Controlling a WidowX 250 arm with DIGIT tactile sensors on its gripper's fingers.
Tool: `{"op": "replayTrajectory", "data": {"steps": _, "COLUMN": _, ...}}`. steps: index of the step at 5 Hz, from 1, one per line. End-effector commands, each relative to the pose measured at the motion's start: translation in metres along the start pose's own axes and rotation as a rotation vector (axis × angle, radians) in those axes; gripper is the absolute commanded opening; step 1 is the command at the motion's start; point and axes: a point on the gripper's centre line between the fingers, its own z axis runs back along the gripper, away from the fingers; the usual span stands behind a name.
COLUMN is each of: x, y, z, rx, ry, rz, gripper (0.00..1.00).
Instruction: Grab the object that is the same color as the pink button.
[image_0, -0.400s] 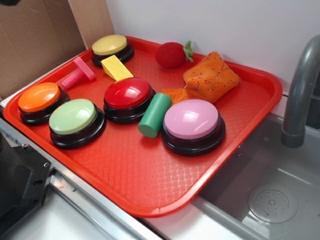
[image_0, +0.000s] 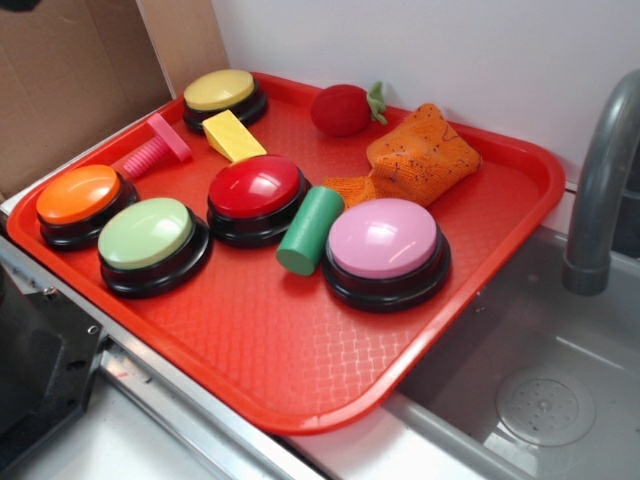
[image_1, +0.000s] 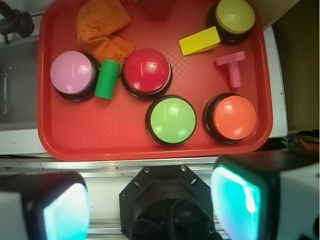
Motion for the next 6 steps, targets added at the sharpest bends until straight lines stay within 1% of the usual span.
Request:
{"op": "replayTrajectory", "data": {"steps": 1, "x": 0.040, "y": 0.033, "z": -0.030, "rx": -0.062, "ry": -0.032, "rz": 0.274, "gripper": 1.00}}
{"op": "replayTrajectory", "data": {"steps": 2, "x": 0.059, "y": 0.050, "z": -0.050, "rx": -0.043, "ry": -0.051, "rz": 0.432, "gripper": 1.00}}
{"op": "replayTrajectory", "data": {"steps": 3, "x": 0.080, "y": 0.075, "z": -0.075, "rx": -0.047, "ry": -0.073, "rz": 0.593, "gripper": 1.00}}
{"op": "replayTrajectory", "data": {"steps": 4, "x": 0.095, "y": 0.093, "z": -0.100, "rx": -0.021, "ry": -0.116, "rz": 0.772, "gripper": 1.00}}
{"op": "replayTrajectory", "data": {"steps": 5, "x": 0.104, "y": 0.118, "z": -0.124, "rx": 0.055, "ry": -0.158, "rz": 0.952, "gripper": 1.00}}
{"op": "replayTrajectory", "data": {"steps": 6, "x": 0.110, "y": 0.134, "z": -0.139, "rx": 0.111, "ry": -0.210, "rz": 1.072, "gripper": 1.00}}
